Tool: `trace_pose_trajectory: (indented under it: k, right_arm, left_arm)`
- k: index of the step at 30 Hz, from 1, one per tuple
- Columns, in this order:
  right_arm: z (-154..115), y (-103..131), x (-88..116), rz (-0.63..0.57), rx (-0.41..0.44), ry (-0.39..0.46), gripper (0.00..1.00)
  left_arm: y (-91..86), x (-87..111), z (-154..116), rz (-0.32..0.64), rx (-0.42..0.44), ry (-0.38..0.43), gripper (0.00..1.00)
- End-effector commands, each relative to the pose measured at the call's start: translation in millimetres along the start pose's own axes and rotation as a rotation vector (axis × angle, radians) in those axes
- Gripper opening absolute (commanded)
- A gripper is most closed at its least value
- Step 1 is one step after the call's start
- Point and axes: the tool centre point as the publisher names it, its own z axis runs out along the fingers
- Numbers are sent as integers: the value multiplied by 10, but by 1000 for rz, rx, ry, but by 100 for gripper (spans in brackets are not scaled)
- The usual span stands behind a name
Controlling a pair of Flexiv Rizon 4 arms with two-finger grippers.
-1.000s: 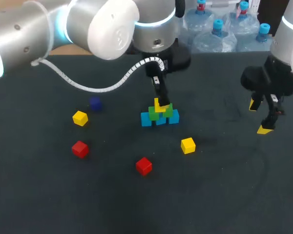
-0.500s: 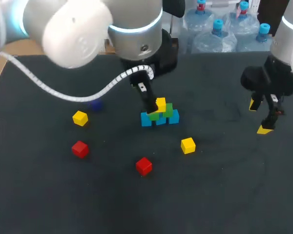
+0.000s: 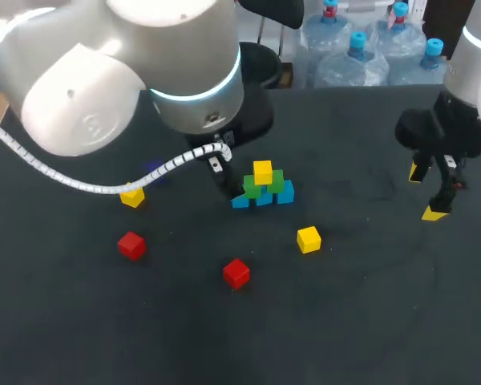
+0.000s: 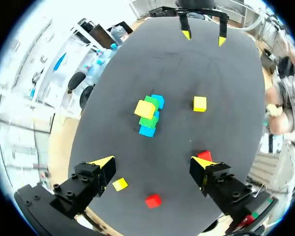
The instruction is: Place the blue cubes, place green cubes on the blue cubes, place the yellow cubes on the green cubes, then place the red cubes on the yellow cubes, and place purple cube on the red cubes.
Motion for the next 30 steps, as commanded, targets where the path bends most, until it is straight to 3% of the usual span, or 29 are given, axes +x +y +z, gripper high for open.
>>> trace_pose_trajectory:
  k: [1, 7, 18, 26, 30]
  right_arm:
    - [3, 4, 5, 0, 2, -1, 100]
    - [3, 4, 5, 0, 2, -1, 100]
    - [3, 4, 5, 0, 2, -1, 100]
    - [3, 4, 5, 0, 2, -1, 100]
    - [42, 145, -273, -138, 11, 28, 100]
  left_arm:
    - [88, 352, -140, -94, -32, 3, 100]
    - [139, 654, -112, -221, -36, 44, 100]
    - [271, 860, 144, -283, -29, 101, 100]
    - [325, 850, 194, -278, 0, 84, 100]
    - [325, 850, 194, -278, 0, 84, 100]
